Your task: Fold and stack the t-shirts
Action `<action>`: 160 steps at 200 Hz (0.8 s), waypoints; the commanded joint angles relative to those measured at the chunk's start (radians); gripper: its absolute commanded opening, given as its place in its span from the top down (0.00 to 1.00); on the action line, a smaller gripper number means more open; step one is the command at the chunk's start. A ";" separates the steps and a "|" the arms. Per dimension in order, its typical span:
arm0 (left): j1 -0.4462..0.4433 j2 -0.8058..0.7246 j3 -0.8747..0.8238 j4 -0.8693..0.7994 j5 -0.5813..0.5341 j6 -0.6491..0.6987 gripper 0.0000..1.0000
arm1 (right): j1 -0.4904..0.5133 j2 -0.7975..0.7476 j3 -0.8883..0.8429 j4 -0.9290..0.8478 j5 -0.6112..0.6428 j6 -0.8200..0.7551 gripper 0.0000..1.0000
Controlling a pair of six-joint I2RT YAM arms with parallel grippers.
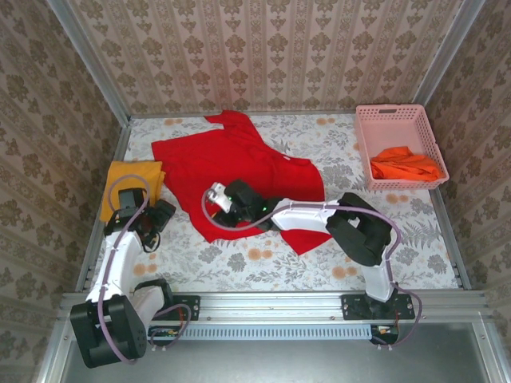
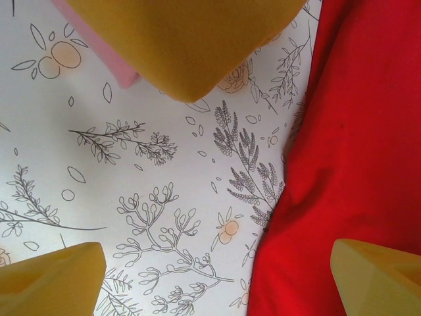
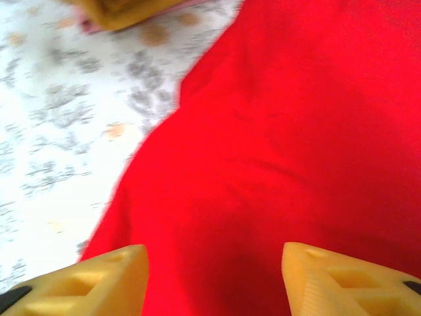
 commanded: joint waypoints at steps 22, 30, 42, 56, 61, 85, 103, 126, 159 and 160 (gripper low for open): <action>-0.004 -0.006 0.003 -0.002 -0.008 0.019 0.10 | 0.067 0.117 0.111 -0.101 -0.048 -0.077 0.39; -0.004 -0.010 0.001 -0.003 -0.008 0.019 0.10 | 0.072 0.140 0.128 -0.118 -0.050 -0.072 0.39; -0.004 -0.015 0.001 -0.006 -0.008 0.020 0.10 | 0.073 0.171 0.149 -0.134 -0.051 -0.057 0.43; -0.005 -0.019 0.001 -0.010 -0.009 0.022 0.10 | 0.072 0.189 0.158 -0.143 -0.051 -0.048 0.52; -0.005 -0.020 0.001 -0.012 -0.009 0.022 0.10 | 0.072 0.193 0.164 -0.152 -0.051 -0.048 0.55; -0.007 -0.030 -0.002 -0.018 -0.018 0.026 0.10 | 0.073 0.173 0.193 -0.220 -0.043 -0.049 0.81; -0.007 -0.031 -0.008 -0.015 -0.024 0.025 0.10 | 0.069 0.119 0.163 -0.186 -0.004 -0.018 1.00; -0.013 -0.022 -0.011 -0.001 -0.024 0.021 0.10 | 0.036 0.052 0.136 -0.153 -0.008 0.071 1.00; -0.038 0.001 -0.008 0.013 -0.021 0.016 0.09 | -0.064 0.003 0.108 -0.149 -0.029 0.331 1.00; -0.038 0.002 -0.009 0.013 -0.021 0.016 0.09 | -0.068 0.002 0.107 -0.150 -0.031 0.341 1.00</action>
